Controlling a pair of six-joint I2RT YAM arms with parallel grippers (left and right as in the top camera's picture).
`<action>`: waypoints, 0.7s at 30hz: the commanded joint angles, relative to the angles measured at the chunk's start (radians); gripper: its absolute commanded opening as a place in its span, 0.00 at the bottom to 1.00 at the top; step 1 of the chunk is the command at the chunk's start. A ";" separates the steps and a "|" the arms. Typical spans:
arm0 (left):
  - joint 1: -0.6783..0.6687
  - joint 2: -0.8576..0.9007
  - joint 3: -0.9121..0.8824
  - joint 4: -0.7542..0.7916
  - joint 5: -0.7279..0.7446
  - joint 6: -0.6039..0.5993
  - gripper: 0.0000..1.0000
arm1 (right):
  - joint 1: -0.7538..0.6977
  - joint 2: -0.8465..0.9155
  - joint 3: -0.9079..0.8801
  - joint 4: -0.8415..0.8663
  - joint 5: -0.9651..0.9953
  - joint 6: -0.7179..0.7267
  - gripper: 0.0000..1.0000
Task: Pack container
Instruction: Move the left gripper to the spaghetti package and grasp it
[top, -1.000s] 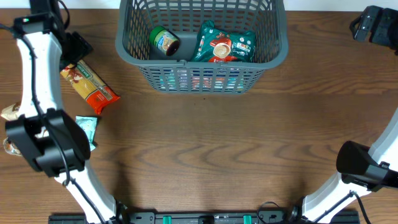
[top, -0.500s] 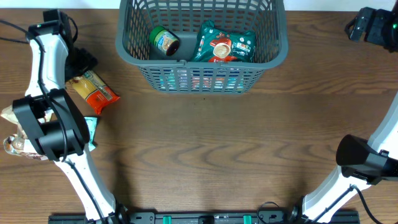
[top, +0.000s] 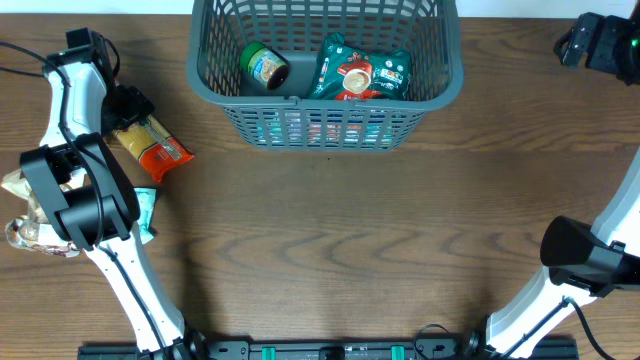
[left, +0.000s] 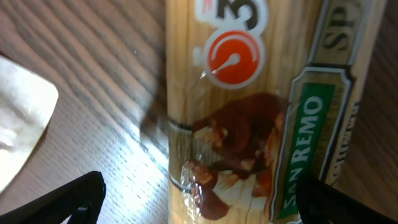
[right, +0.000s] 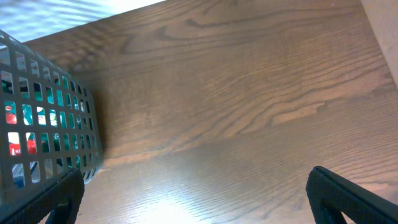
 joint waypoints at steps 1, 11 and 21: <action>-0.002 0.034 0.011 0.012 0.003 0.036 0.99 | -0.004 0.006 -0.001 0.000 -0.004 0.014 0.99; -0.010 0.034 0.012 0.044 0.045 0.062 0.99 | -0.004 0.015 -0.001 -0.002 -0.004 0.014 0.99; -0.010 0.034 0.011 0.097 0.073 0.076 0.99 | -0.004 0.020 -0.012 -0.022 -0.004 0.014 0.99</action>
